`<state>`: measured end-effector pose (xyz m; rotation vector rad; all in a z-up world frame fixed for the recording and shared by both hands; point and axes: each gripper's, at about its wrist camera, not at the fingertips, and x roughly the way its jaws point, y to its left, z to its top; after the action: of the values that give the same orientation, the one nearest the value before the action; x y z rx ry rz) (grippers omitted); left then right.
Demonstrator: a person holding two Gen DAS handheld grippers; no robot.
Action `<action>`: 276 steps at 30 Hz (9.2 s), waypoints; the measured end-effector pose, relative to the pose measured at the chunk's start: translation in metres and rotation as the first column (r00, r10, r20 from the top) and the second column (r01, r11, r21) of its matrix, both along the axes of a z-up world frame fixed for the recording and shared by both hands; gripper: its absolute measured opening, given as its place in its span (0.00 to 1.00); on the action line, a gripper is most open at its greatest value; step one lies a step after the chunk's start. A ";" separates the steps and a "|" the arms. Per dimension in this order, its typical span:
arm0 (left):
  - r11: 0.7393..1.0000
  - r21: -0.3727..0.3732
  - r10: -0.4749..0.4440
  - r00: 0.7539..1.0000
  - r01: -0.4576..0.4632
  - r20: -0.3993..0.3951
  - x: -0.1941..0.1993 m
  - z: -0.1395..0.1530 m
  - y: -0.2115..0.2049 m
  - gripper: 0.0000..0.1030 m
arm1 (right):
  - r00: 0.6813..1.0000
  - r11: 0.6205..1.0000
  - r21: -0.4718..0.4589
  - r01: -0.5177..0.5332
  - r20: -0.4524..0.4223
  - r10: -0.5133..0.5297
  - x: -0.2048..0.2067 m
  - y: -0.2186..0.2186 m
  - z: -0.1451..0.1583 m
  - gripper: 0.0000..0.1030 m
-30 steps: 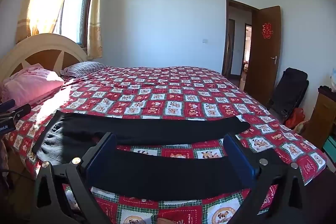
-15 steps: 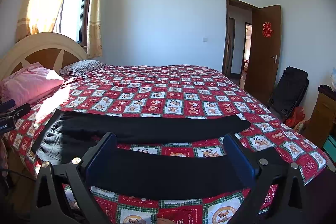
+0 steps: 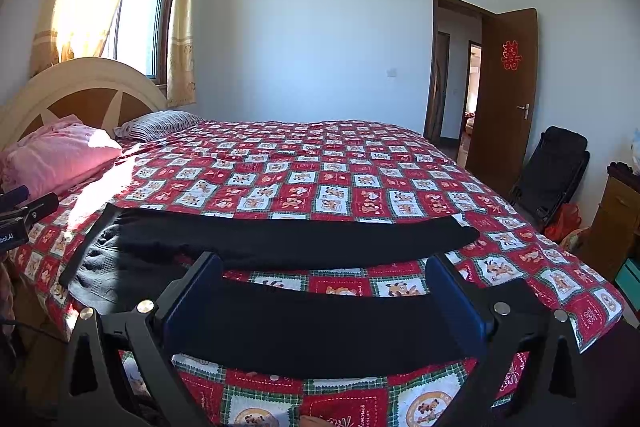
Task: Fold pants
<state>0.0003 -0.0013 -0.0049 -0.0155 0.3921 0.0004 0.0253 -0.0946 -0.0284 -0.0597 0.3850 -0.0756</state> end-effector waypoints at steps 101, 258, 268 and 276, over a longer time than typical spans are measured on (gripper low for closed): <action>0.997 -0.071 -0.049 0.880 0.017 -0.472 0.290 -0.147 0.183 0.39 | 0.813 0.906 0.183 0.382 -0.533 -0.235 0.320 -0.318 -0.095 0.57; 0.950 -0.270 -0.215 0.957 0.159 -0.193 0.103 -0.133 0.211 0.15 | 0.737 0.807 -0.072 -0.586 -0.462 0.493 0.082 0.017 -0.140 0.31; 0.944 -0.312 -0.197 0.946 0.112 -0.257 0.134 -0.163 0.229 0.31 | 0.726 0.828 -0.050 -0.558 -0.512 0.459 0.094 0.017 -0.157 0.31; 0.982 -0.180 -0.095 0.979 0.062 -0.182 0.103 -0.138 0.235 0.32 | 0.726 0.821 -0.070 -0.567 -0.513 0.458 0.088 0.021 -0.148 0.31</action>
<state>0.1029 0.2340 -0.1432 -0.1728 0.5832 -0.1119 0.1134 -0.0735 -0.1765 -0.4167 0.8457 0.4682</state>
